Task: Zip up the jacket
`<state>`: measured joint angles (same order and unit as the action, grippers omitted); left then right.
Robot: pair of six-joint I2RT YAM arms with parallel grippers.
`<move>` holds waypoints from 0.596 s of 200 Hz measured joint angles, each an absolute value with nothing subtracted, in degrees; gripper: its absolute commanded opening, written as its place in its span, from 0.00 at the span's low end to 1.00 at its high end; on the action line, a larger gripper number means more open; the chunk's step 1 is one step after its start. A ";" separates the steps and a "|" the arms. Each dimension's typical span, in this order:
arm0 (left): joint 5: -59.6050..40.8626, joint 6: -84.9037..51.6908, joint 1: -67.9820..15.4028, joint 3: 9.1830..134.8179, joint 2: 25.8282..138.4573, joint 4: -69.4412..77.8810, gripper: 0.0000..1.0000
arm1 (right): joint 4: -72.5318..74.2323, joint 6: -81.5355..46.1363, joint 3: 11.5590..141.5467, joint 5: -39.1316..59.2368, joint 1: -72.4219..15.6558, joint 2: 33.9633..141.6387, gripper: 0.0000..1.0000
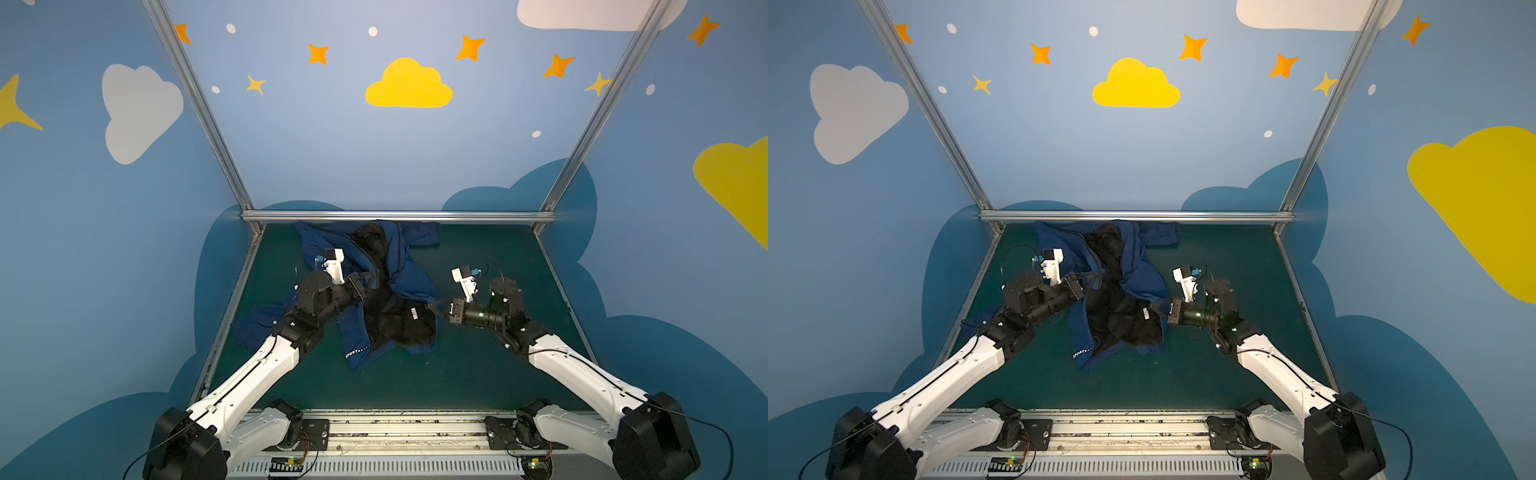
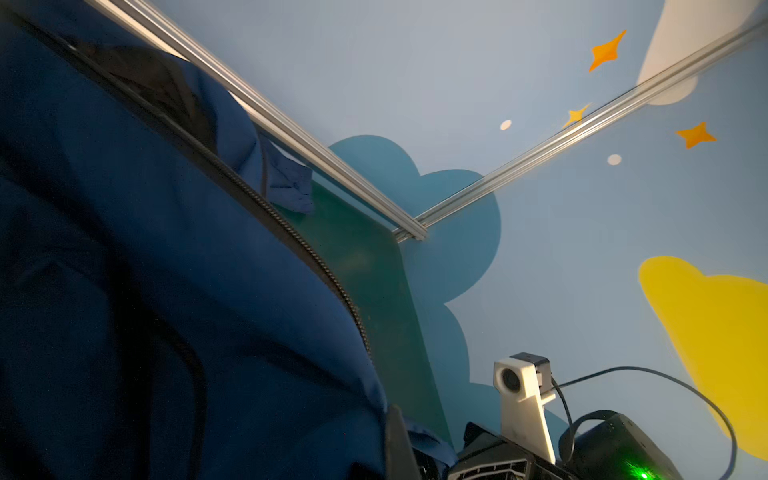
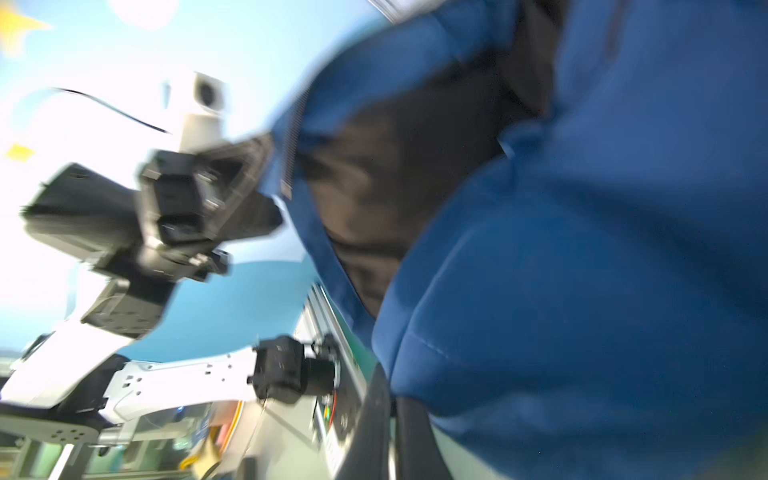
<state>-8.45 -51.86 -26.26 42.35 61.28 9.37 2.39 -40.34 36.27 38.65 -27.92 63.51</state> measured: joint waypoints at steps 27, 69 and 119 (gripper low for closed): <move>-6.66 -51.51 -26.13 42.35 62.78 5.56 0.03 | -14.44 -38.57 32.64 38.33 -25.67 63.40 0.00; -7.86 -51.75 -26.24 42.35 67.55 3.16 0.03 | -30.06 -35.38 27.70 33.47 -23.57 63.55 0.00; -9.47 -52.66 -28.08 42.37 69.56 2.61 0.03 | -35.03 -30.98 28.49 29.95 -23.33 64.69 0.45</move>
